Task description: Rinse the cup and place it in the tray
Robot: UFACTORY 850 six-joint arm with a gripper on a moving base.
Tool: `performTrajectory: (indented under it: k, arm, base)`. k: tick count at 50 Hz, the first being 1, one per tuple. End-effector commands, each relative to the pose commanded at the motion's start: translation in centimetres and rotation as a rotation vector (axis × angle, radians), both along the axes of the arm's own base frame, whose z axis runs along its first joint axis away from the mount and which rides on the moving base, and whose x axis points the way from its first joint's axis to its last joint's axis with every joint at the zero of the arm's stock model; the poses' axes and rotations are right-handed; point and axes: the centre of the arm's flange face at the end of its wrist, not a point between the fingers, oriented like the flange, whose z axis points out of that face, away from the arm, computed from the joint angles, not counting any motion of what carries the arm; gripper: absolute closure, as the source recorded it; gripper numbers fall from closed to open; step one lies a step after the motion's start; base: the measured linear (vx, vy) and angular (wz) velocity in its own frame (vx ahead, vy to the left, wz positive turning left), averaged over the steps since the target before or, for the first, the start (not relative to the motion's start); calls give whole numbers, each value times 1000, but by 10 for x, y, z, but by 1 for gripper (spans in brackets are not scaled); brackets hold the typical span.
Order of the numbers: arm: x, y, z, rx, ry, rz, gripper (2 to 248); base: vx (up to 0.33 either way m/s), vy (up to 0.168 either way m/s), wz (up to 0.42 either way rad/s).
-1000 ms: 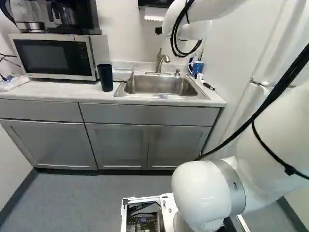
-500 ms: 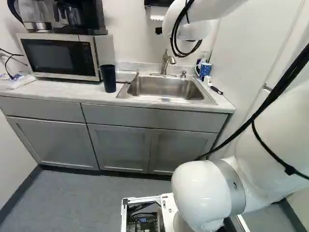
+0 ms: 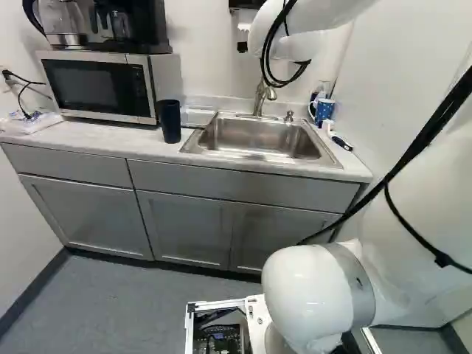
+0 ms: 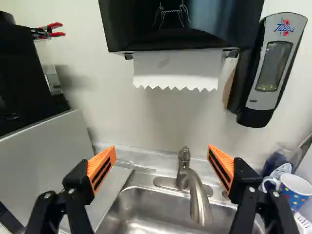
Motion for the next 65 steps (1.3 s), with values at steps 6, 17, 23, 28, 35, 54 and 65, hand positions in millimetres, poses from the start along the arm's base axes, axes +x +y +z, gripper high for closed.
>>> performTrajectory:
  k: [6, 17, 23, 28, 35, 54, 65]
  arm:
    - [0, 0, 0, 0, 0, 0, 3]
    - [0, 0, 0, 0, 0, 0, 3]
    - [0, 0, 0, 0, 0, 0, 3]
    - [0, 0, 0, 0, 0, 0, 3]
    - [0, 0, 0, 0, 0, 0, 3]
    - [0, 0, 0, 0, 0, 0, 3]
    - [0, 0, 0, 0, 0, 0, 3]
  base:
    - [75, -26, 131]
    - [66, -24, 128]
    - [66, -27, 139]
    - [61, -21, 119]
    - [71, -23, 137]
    - [57, -23, -6]
    - [-4, 0, 1]
